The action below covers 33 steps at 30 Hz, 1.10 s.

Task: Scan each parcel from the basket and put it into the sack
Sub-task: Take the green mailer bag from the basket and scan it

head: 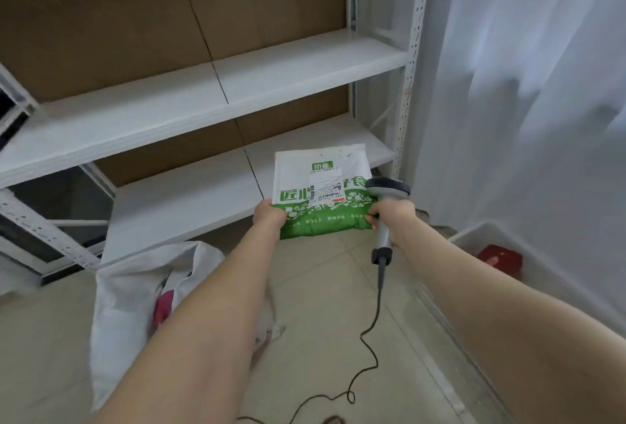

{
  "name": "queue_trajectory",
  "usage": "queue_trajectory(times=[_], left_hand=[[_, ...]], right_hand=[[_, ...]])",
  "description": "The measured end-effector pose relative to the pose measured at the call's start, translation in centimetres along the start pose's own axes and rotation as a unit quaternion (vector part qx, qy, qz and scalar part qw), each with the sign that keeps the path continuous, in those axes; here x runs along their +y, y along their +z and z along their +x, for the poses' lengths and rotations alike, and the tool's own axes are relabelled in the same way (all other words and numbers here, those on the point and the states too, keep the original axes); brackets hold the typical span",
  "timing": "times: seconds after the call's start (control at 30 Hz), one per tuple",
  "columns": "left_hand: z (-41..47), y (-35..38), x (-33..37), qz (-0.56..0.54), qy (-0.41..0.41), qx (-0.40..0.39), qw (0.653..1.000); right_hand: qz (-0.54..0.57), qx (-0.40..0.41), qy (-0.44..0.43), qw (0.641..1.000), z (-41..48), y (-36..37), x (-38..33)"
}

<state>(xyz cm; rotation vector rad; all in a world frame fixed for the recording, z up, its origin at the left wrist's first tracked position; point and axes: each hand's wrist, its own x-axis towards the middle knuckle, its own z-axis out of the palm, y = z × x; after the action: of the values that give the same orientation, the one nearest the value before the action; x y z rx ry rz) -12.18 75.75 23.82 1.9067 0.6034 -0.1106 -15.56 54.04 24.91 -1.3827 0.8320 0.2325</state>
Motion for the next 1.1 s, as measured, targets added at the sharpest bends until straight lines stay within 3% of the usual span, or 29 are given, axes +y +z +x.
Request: queue_trajectory(times=[0.13,0.37,0.6,0.7,0.83,1.0,1.1], left_hand=[[1.2,-7.3,-3.7,-0.008,-0.029,0.038,0.999],[5.4,-21.5,-11.5,0.0,-0.095,0.114,0.989],[12.9,-34.6,-21.4,0.027,-0.195,0.117,0.973],[14.4,-37.6,-24.7,0.029,-0.235,0.106,0.966],[16.8,-38.9,-29.5,0.041,-0.28,0.052,0.958],[20.5,-39.5,-33.5,0.13,-0.283,0.02,0.95],[23.5,-40.0,-35.0,0.19,-0.25,0.021,0.949]], right_hand=[[-0.053,-0.033,-0.01,0.998,-2.2,6.9,1.8],[-0.043,-0.117,-0.038,0.991,-7.2,21.6,6.4],[-0.05,-0.286,0.094,0.952,-10.7,37.8,12.4],[-0.084,-0.269,0.099,0.954,-10.5,43.8,16.0],[-0.179,-0.212,0.018,0.96,-8.1,49.4,18.7],[-0.327,-0.184,-0.057,0.925,-4.3,54.4,21.0],[-0.377,-0.184,-0.06,0.906,-1.5,57.5,22.9]])
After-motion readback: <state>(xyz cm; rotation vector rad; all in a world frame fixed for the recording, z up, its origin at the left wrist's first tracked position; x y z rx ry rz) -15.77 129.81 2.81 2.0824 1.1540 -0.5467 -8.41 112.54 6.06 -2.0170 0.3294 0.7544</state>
